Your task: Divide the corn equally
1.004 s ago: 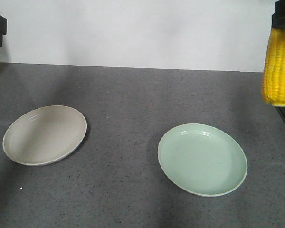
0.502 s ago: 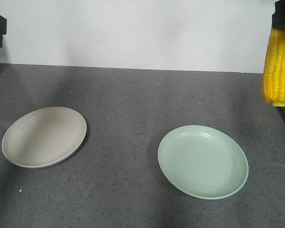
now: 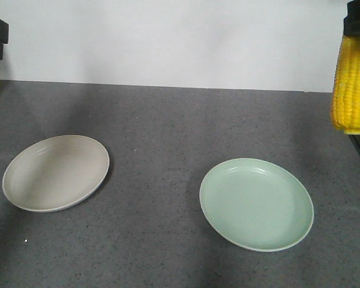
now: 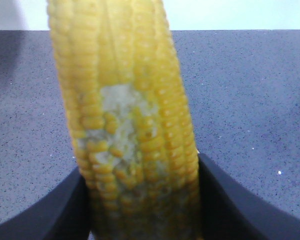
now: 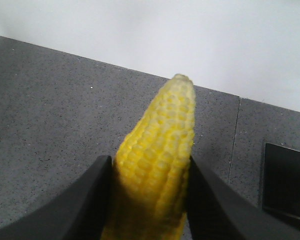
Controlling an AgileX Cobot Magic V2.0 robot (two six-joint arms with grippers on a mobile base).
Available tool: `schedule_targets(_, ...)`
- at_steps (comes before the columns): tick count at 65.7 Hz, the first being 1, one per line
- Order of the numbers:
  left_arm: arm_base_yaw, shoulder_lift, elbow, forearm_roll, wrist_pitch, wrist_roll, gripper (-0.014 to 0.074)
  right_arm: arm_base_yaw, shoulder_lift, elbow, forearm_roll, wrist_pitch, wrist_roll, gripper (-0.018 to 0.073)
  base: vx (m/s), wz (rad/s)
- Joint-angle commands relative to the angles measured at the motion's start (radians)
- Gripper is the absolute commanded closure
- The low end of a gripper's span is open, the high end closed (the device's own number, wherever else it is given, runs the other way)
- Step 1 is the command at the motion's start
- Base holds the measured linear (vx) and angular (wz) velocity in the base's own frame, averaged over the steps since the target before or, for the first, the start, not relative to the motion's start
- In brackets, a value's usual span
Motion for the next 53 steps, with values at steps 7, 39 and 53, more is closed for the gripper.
schedule_targets(7,0.000,-0.026,-0.034,0.007,-0.059,-0.007,0.0593,-0.005,-0.027,-0.027,0.006,-0.064,-0.002,0.0440,0.00,0.00)
schedule_targets(39,0.000,-0.026,-0.034,0.007,-0.059,-0.007,0.0593,-0.005,-0.027,-0.027,0.006,-0.064,-0.002,0.0440,0.00,0.00)
schedule_targets(53,0.000,-0.026,-0.034,0.007,-0.059,-0.007,0.0593,-0.005,-0.027,-0.027,0.006,-0.064,-0.002,0.0440,0.00,0.00)
